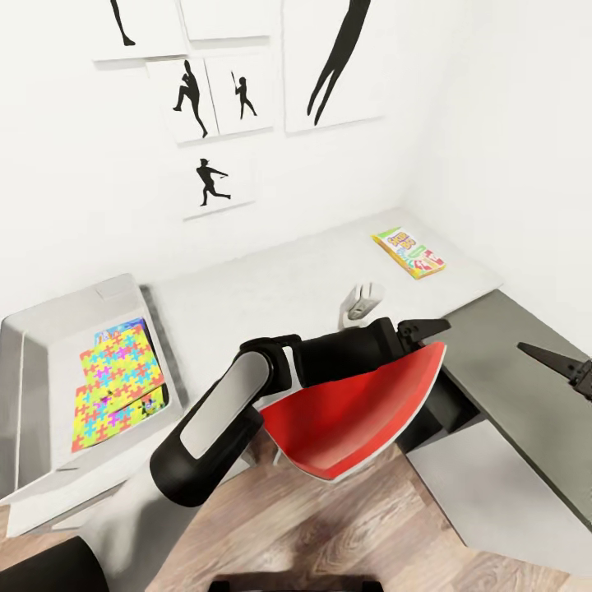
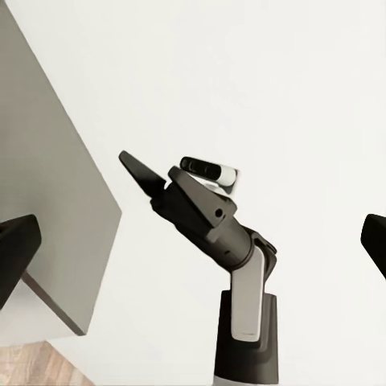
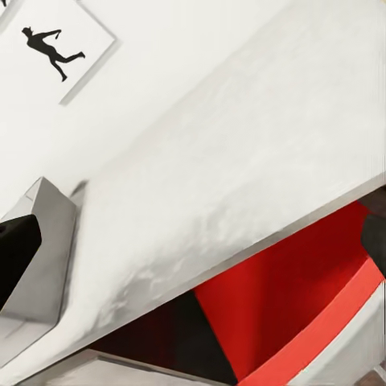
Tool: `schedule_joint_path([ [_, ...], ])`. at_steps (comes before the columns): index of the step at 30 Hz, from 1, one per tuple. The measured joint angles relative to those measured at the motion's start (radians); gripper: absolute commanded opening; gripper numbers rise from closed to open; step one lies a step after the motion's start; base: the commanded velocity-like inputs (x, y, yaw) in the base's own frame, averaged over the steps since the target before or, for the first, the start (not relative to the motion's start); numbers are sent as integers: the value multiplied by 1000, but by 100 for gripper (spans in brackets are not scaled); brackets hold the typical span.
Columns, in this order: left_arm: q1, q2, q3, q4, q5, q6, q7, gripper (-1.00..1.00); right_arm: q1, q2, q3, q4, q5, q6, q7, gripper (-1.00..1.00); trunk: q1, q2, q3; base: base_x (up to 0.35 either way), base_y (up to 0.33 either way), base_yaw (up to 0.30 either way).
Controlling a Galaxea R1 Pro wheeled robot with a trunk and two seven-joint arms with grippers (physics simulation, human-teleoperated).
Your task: Put all the toys in the child's room - the three board games (two on the bed and one on the table), the two jigsaw puzzles on the table, and the tennis ball on the table - inside the toy box on the table in the child's room.
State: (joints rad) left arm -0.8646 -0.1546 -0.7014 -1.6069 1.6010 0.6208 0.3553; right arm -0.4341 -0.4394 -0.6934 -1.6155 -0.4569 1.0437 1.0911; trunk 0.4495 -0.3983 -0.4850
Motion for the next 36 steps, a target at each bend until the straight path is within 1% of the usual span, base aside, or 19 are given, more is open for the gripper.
schedule_joint_path([
  [8,1,1,1,0,-10,0,0,100,0,3,6,0,0,0,-2,100,0,0,0,0,-35,-12],
  [13,2,9,5,2,-15,0,4,100,0,4,7,0,0,0,-2,100,0,0,1,0,-11,-149],
  [15,3,17,16,5,-17,2,11,100,0,4,8,0,0,0,-2,100,0,0,1,0,-6,-212],
  [16,2,26,28,9,-18,4,16,100,0,4,9,0,0,0,-2,100,0,0,2,0,-5,-219],
  [17,2,26,28,9,-17,4,16,100,0,4,9,0,0,0,-2,100,0,0,2,0,-4,-231],
  [19,-2,50,73,25,-20,11,28,100,0,5,10,0,0,0,-2,100,0,0,3,0,-3,-241],
  [20,-2,50,74,25,-18,10,29,100,0,5,10,0,0,0,-2,100,0,0,3,0,-3,-248],
  [22,-9,77,137,48,-21,23,44,100,0,5,10,0,0,0,-2,100,0,0,4,0,-2,-257],
  [24,-20,103,207,71,-21,52,61,100,0,5,11,0,0,0,-2,100,0,0,4,0,-1,-263],
  [25,-20,103,209,71,-19,52,61,100,0,5,11,0,0,0,-2,100,0,0,5,0,-1,-266],
  [27,-28,129,275,89,-21,89,78,100,0,4,10,0,0,0,-2,100,0,0,5,0,-1,-269],
  [28,-28,129,277,89,-19,89,78,100,0,4,10,0,0,0,-2,100,0,0,6,0,-1,-271],
  [31,-36,160,357,105,-22,134,95,100,0,3,10,0,0,0,-2,100,0,0,7,0,0,-273],
  [32,-36,160,358,105,-20,135,96,100,0,3,10,0,0,0,-2,100,0,0,7,0,0,-275],
  [34,-41,172,391,111,-22,153,106,100,0,3,10,0,0,0,-2,100,0,0,8,0,0,-275],
  [35,-41,173,392,111,-21,153,107,100,0,3,10,0,0,0,-2,100,0,0,8,0,0,-276],
  [36,-44,177,403,113,-22,159,114,100,0,3,10,0,0,0,-2,100,0,0,9,0,0,-277],
])
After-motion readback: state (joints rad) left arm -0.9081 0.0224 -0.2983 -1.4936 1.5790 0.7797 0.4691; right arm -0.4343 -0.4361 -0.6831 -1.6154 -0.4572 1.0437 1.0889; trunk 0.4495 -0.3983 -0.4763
